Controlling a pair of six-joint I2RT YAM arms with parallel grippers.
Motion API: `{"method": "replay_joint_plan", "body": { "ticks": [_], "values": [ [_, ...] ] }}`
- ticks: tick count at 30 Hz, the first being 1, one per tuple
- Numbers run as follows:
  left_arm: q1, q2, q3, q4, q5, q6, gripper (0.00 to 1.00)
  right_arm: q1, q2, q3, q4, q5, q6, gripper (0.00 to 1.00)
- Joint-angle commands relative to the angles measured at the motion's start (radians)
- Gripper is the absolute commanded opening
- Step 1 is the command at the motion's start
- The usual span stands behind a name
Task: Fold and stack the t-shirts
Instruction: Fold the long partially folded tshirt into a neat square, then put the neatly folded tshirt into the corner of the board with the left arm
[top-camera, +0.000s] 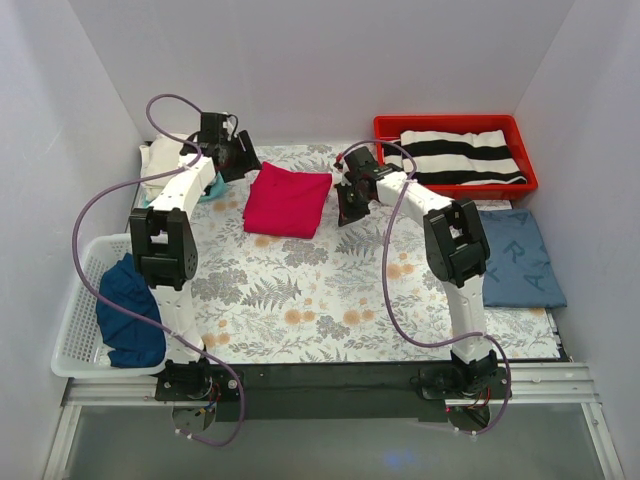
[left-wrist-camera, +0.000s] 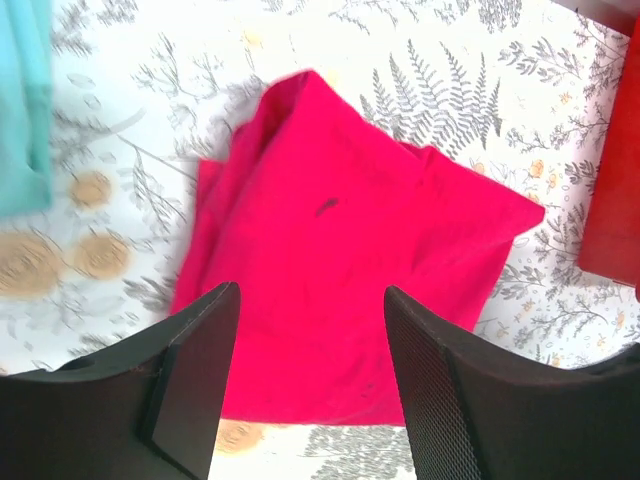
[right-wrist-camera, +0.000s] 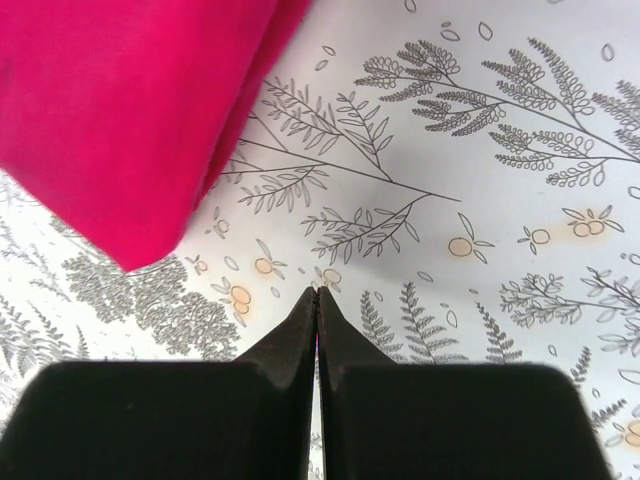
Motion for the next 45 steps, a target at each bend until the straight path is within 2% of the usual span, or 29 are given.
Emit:
{"method": "replay_joint_plan", "body": {
  "ticks": [1,6,7,14,19,24,30,35,41,45],
  "values": [
    [0.076,0.061,0.066,-0.063,0.117,0.11,0.59,-0.003,-0.073,-0.005,-0.004,0.0,-0.022,0.03],
    [0.176,0.133,0.123,-0.057,0.258,0.186,0.59,-0.003,-0.076,0.008,-0.023,0.002,-0.042,0.04],
    [0.187,0.159,0.128,-0.06,0.375,0.212,0.59,-0.003,-0.074,0.011,-0.024,0.003,-0.044,0.04],
    [0.243,0.23,0.108,-0.085,0.701,0.301,0.59,-0.004,-0.08,0.022,-0.043,0.019,-0.053,0.04],
    [0.247,0.248,0.044,-0.059,0.806,0.314,0.59,-0.004,-0.092,0.016,-0.049,0.031,-0.068,0.03],
    [0.248,0.283,0.03,-0.054,0.786,0.312,0.6,-0.004,-0.1,0.005,-0.047,0.023,-0.067,0.03],
    [0.243,0.297,0.027,-0.008,0.525,0.263,0.59,-0.004,-0.111,-0.007,-0.047,0.01,-0.071,0.02],
    [0.228,0.331,0.039,-0.005,0.574,0.263,0.59,-0.004,-0.114,-0.018,-0.046,0.008,-0.073,0.02],
    [0.138,0.389,0.079,-0.066,0.662,0.294,0.6,-0.007,-0.117,-0.021,-0.046,0.006,-0.074,0.01],
    [0.053,0.421,0.091,-0.083,0.576,0.294,0.6,-0.01,-0.123,-0.028,-0.044,0.01,-0.074,0.01]
  ]
}}
